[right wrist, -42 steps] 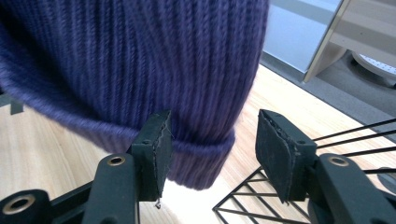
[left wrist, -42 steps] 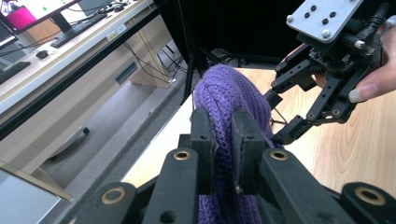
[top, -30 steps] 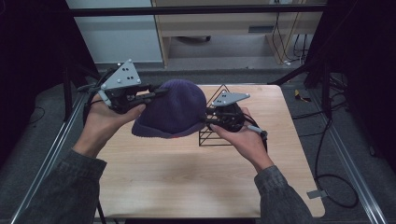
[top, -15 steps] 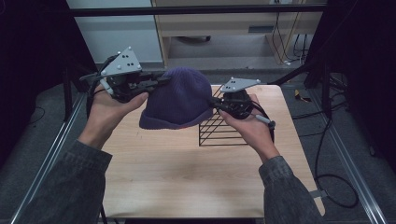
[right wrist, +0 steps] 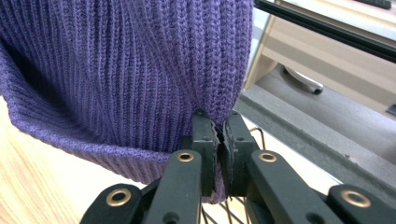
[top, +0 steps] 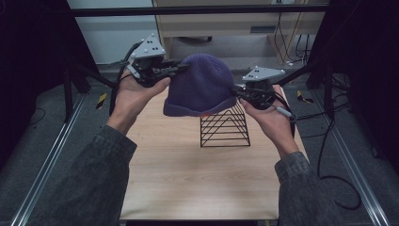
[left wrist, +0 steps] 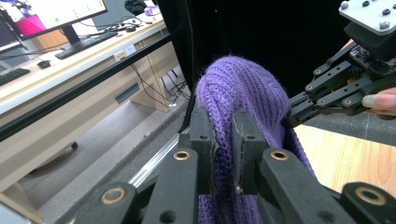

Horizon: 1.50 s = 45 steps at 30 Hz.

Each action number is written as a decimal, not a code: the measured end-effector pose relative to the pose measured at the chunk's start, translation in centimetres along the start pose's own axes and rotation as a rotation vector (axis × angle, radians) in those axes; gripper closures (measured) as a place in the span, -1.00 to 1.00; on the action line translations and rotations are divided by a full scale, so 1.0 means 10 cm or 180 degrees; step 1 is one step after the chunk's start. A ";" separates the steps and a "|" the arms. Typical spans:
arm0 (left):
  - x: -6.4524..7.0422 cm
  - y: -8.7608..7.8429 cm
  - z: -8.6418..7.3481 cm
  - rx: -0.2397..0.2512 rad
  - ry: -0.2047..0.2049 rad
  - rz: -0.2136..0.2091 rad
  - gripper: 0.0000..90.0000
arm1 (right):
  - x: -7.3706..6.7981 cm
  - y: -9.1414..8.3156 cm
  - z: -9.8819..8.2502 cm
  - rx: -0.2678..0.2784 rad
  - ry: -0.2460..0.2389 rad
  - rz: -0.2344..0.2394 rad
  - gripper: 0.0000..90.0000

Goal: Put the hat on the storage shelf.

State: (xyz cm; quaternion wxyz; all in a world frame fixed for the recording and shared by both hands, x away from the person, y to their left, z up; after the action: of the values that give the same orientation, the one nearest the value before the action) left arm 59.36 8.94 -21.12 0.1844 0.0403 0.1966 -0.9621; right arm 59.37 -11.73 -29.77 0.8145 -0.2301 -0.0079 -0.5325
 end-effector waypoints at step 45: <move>-0.14 1.12 -0.26 -0.0200 -0.0087 -0.0122 0.79 | 0.58 0.09 -0.81 -0.0465 0.0078 -0.0398 0.90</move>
State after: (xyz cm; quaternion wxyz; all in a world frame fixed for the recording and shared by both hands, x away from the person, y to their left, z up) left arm 64.80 0.85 -27.39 0.1698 0.0175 0.2249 -0.9593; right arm 60.79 -19.53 -35.86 0.7608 -0.2814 0.0266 -0.5842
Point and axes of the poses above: each handheld gripper's, and its own axes: y roughly forward along the jaws, z roughly out of its top, x roughly to its right, the point moved 7 cm from there along y, roughly forward along the jaws, and after that the axes turned 15 degrees about -z, right-handed, at the moved point
